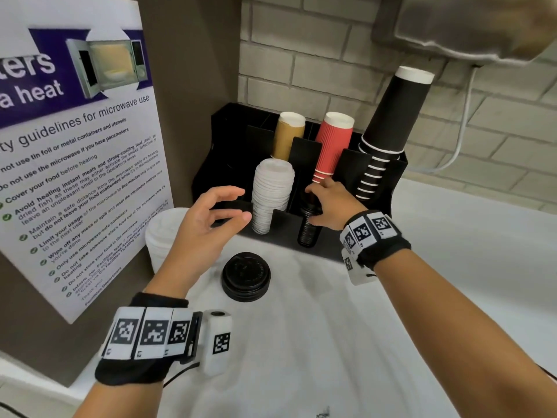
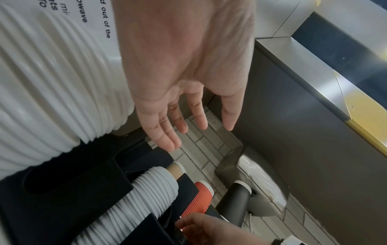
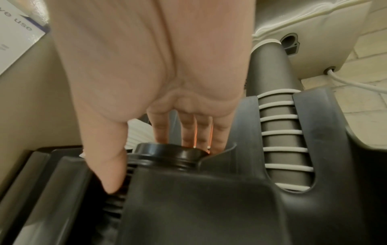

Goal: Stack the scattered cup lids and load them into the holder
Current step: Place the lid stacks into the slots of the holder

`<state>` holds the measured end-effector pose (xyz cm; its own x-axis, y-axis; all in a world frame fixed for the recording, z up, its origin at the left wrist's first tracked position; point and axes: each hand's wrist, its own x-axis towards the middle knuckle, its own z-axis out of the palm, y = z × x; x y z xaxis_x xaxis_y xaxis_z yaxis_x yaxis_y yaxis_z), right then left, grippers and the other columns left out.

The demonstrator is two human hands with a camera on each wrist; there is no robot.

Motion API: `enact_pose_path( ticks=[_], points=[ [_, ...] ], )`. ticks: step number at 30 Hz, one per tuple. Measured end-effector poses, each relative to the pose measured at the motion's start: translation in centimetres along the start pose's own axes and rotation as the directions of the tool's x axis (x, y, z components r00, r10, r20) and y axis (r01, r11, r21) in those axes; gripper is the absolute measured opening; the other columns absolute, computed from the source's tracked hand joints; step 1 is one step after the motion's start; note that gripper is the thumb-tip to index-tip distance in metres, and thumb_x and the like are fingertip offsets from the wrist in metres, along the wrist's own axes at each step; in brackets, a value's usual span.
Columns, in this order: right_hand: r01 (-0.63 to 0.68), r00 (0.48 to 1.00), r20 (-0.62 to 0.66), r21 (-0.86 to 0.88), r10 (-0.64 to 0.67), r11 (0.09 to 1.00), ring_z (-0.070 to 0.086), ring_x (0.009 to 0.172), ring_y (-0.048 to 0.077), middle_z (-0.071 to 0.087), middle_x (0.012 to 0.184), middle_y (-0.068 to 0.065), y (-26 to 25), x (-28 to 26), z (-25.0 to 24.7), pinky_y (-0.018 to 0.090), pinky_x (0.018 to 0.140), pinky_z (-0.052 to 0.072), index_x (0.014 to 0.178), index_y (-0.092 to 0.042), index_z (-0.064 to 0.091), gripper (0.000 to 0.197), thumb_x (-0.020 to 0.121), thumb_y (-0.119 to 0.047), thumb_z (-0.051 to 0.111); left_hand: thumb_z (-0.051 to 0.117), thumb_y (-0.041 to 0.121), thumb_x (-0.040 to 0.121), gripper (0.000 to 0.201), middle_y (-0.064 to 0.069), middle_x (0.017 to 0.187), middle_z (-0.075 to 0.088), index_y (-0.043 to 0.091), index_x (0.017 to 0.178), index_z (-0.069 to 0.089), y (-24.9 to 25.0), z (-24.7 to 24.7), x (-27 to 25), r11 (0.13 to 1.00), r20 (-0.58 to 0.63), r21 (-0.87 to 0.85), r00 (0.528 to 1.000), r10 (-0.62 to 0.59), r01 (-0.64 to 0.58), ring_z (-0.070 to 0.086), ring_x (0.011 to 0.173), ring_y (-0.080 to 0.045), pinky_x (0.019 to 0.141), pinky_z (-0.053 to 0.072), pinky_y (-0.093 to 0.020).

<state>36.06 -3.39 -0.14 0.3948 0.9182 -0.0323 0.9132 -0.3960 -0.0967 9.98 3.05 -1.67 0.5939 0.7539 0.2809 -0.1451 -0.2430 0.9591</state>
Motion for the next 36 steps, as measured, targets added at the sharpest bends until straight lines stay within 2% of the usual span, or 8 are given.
enact_pose_path(
  ticks=[5, 8, 14, 23, 28, 31, 33, 36],
  points=[
    [0.005, 0.993, -0.115, -0.081, -0.014, 0.997, 0.036, 0.125, 0.030, 0.040, 0.136, 0.009, -1.3, -1.6, -0.4, 0.046, 0.101, 0.038, 0.140, -0.019, 0.039, 0.068, 0.080, -0.028, 0.070, 0.074, 0.023, 0.082, 0.033, 0.014, 0.121, 0.060, 0.046, 0.104, 0.064, 0.1, 0.0, -0.1, 1.000, 0.005, 0.008, 1.000, 0.000, 0.000, 0.064, 0.097, 0.000, 0.094, 0.046, -0.030],
    [0.165, 0.962, -0.227, 0.055, -0.148, 0.985, 0.045, 0.115, 0.029, 0.050, 0.122, 0.009, -4.3, -3.0, 0.3, 0.045, 0.094, 0.044, 0.127, -0.015, 0.052, 0.050, 0.081, -0.029, 0.068, 0.070, 0.033, 0.076, 0.030, 0.017, 0.119, 0.060, 0.049, 0.101, 0.065, 0.4, -0.1, -0.1, 1.000, -0.015, -0.003, 1.000, -0.006, 0.006, 0.064, 0.097, -0.002, 0.100, 0.048, -0.038],
    [0.272, 0.877, 0.391, 0.076, -0.279, 0.959, 0.037, 0.127, 0.029, 0.039, 0.138, 0.009, -10.5, -3.8, 4.5, 0.044, 0.101, 0.043, 0.145, -0.029, 0.031, 0.090, 0.071, -0.049, 0.078, 0.069, 0.031, 0.079, 0.031, 0.013, 0.121, 0.060, 0.041, 0.107, 0.063, 0.6, 0.1, -0.1, 1.000, -0.016, -0.007, 1.000, 0.016, -0.016, 0.065, 0.098, -0.002, 0.101, 0.049, -0.045],
    [0.241, 0.870, 0.427, 0.070, -0.248, 0.968, 0.043, 0.115, 0.031, 0.040, 0.117, 0.009, -12.1, -3.3, 6.9, 0.042, 0.087, 0.050, 0.139, -0.033, 0.033, 0.087, 0.067, -0.041, 0.082, 0.069, 0.032, 0.077, 0.031, 0.014, 0.121, 0.060, 0.041, 0.107, 0.063, 0.6, -0.3, -0.7, 1.000, -0.021, -0.012, 1.000, -0.007, 0.007, 0.064, 0.096, -0.002, 0.100, 0.048, -0.038],
    [0.153, 0.905, 0.358, 0.225, -0.228, 0.962, 0.039, 0.119, 0.030, 0.038, 0.125, 0.009, -10.3, -3.1, 5.3, 0.048, 0.092, 0.049, 0.139, -0.036, 0.030, 0.085, 0.069, -0.040, 0.078, 0.072, 0.020, 0.085, 0.031, 0.012, 0.121, 0.059, 0.038, 0.108, 0.063, 0.3, -0.6, -0.4, 1.000, -0.018, -0.016, 1.000, 0.023, -0.023, 0.063, 0.096, -0.001, 0.095, 0.047, -0.032],
    [0.106, 0.952, 0.199, 0.501, -0.234, 0.859, 0.046, 0.115, 0.025, 0.043, 0.123, 0.006, -8.6, -3.9, 3.8, 0.043, 0.097, 0.048, 0.135, -0.037, 0.036, 0.080, 0.069, -0.033, 0.080, 0.071, 0.016, 0.086, 0.034, 0.011, 0.122, 0.058, 0.037, 0.111, 0.061, 0.0, -0.2, -0.2, 0.999, -0.014, 0.005, 0.999, 0.046, -0.046, 0.063, 0.101, -0.002, 0.084, 0.047, -0.019],
    [0.113, 0.971, 0.063, 0.731, -0.230, 0.673, 0.056, 0.109, 0.018, 0.052, 0.118, 0.001, -7.6, -5.1, 2.8, 0.039, 0.094, 0.051, 0.132, -0.037, 0.041, 0.074, 0.071, -0.025, 0.081, 0.080, 0.022, 0.078, 0.049, 0.010, 0.126, 0.055, 0.040, 0.117, 0.057, -0.1, 0.2, -0.3, 1.000, 0.049, 0.005, 0.998, 0.027, -0.027, 0.060, 0.109, -0.004, 0.081, 0.049, -0.014],
    [0.140, 0.976, -0.034, 0.859, -0.216, 0.493, 0.062, 0.099, 0.010, 0.059, 0.110, -0.001, -7.0, -6.8, 1.5, 0.027, 0.083, 0.054, 0.128, -0.044, 0.043, 0.068, 0.074, -0.022, 0.077, 0.089, 0.031, 0.061, 0.086, 0.017, 0.135, 0.047, 0.050, 0.131, 0.042, -0.4, 1.0, -0.6, 1.000, 0.228, 0.009, 0.973, -0.025, 0.024, 0.056, 0.117, 0.000, 0.091, 0.051, -0.023]
  ],
)
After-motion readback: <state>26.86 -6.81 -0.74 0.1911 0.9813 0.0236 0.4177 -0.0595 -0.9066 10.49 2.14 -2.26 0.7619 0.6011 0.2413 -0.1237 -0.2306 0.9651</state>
